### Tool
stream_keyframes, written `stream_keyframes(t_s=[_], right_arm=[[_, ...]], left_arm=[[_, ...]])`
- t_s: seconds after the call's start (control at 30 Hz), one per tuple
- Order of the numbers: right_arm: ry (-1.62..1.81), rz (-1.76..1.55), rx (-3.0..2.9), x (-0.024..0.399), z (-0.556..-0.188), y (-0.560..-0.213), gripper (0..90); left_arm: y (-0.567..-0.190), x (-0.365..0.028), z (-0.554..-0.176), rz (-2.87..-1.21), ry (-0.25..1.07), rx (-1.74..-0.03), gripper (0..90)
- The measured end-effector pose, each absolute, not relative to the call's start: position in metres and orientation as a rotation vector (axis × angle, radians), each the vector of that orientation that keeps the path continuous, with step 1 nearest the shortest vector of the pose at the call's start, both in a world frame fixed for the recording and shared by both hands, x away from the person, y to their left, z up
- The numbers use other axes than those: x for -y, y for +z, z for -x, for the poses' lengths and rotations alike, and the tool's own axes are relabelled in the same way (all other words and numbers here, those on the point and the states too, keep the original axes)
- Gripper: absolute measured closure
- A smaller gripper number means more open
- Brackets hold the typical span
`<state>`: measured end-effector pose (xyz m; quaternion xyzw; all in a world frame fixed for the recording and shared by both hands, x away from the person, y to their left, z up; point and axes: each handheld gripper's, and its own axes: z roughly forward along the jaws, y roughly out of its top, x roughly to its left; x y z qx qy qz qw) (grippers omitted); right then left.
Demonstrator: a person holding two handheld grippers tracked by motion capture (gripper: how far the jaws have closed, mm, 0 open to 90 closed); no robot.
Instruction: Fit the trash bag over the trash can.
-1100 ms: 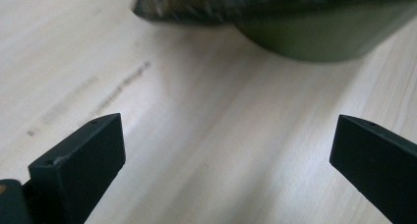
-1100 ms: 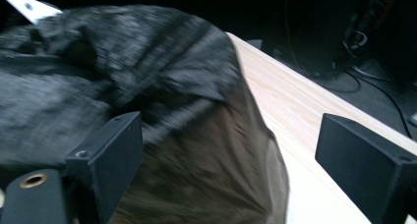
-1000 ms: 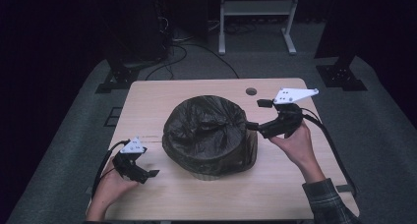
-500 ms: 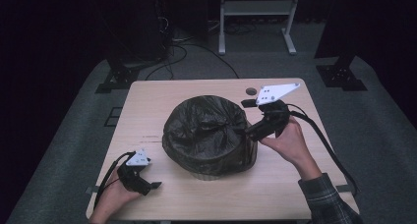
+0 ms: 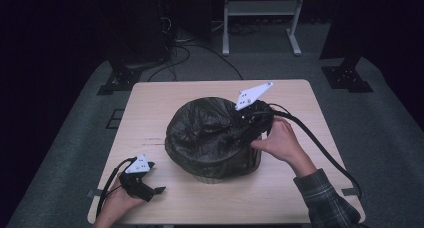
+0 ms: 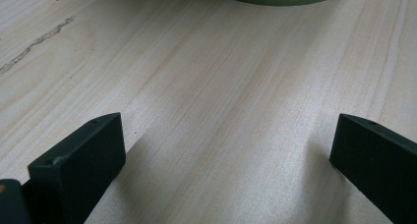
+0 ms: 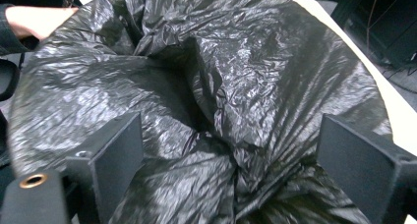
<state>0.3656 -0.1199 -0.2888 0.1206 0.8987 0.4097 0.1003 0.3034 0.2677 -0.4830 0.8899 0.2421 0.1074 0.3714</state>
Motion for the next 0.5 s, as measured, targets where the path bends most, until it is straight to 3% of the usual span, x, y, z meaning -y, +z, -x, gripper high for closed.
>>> stream_keyframes(t_s=[0.5], right_arm=[[0.968,-0.393,-2.827,0.091,-0.389,-0.302,10.4]], left_arm=[[-0.483,-0.268,-0.303,-2.281,0.276,-0.622,0.0]])
